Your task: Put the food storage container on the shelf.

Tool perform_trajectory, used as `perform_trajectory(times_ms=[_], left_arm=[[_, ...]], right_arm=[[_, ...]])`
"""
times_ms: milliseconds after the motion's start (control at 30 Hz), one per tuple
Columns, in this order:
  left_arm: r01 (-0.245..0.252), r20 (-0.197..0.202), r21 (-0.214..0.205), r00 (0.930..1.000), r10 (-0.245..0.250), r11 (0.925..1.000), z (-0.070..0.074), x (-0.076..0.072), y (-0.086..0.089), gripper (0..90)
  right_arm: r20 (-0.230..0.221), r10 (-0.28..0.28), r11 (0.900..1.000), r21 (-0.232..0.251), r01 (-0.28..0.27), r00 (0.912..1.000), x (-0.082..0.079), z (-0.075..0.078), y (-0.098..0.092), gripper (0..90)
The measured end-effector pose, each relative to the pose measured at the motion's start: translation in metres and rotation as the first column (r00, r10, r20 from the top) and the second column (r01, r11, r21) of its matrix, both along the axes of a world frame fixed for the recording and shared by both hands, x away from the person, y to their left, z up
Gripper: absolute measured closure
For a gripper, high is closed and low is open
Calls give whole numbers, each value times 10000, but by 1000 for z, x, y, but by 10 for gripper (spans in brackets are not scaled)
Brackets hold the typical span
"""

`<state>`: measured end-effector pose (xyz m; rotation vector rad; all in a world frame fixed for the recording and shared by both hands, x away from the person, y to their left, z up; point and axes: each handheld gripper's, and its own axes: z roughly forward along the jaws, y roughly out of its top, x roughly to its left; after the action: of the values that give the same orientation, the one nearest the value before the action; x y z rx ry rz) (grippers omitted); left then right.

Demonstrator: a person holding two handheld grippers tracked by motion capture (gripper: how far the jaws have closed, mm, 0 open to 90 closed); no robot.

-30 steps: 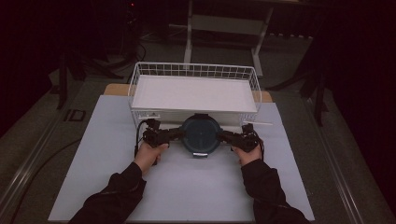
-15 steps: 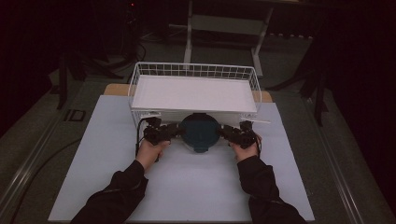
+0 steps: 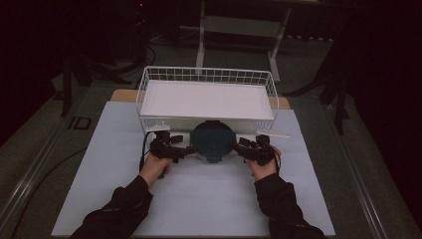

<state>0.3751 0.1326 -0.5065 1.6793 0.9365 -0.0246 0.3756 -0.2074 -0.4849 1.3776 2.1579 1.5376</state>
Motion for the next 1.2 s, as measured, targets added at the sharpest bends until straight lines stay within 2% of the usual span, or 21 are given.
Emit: perform_trajectory(times_ms=[67,167,300,400,600,700,733,767,800,833,867,900,1033,1133,1200], left_arm=[[116,31,-55,9999,-115,9999,4,-7,1,3],[268,202,230,9994,-273,9994,9,-19,2,3],[507,436,560,9976,-532,9971,17,-35,5,3],[450,610,695,9969,-493,9966,25,-45,9,3],[462,950,729,9941,-530,9963,39,-68,18,4],[507,1013,876,9931,-595,9949,44,-81,24,4],[507,1013,876,9931,-595,9949,44,-81,24,4],[503,1110,1051,9919,-620,9932,44,-87,26,4],[502,1183,1088,9910,-631,9928,44,-91,28,3],[580,1195,1235,9902,-729,9906,43,-97,30,3],[580,1195,1235,9902,-729,9906,43,-97,30,3],[534,1300,1436,9889,-723,9882,41,-105,33,3],[538,1282,1616,9889,-750,9854,37,-115,35,3],[504,1303,1696,9888,-731,9842,32,-121,37,4],[415,1341,1614,9889,-635,9860,27,-126,38,4]], right_arm=[[-41,148,9999,-76,-149,9999,-7,3,2,417],[132,322,9993,-200,-319,9994,-20,9,5,420],[306,583,9983,34,-584,9978,-38,16,6,423],[310,851,9964,-57,-850,9959,-46,18,10,444],[256,1645,9862,-229,-1639,9861,-64,20,26,485],[74,1931,9804,-417,-1927,9811,-68,17,32,553],[74,1931,9804,-417,-1927,9811,-68,17,32,553],[-45,2006,9783,-514,-2005,9797,-69,14,35,616],[-131,2144,9750,-560,-2148,9767,-70,12,38,718],[-229,2391,9676,-785,-2402,9707,-71,9,43,832],[-229,2391,9676,-785,-2402,9707,-71,9,43,832],[-356,2612,9605,-898,-2633,9646,-72,6,47,899],[-421,2744,9536,-1165,-2775,9607,-71,3,54,900],[-465,2699,9532,-1282,-2738,9618,-68,0,59,900],[-492,2603,9544,-1378,-2647,9643,-64,-2,61,900]])
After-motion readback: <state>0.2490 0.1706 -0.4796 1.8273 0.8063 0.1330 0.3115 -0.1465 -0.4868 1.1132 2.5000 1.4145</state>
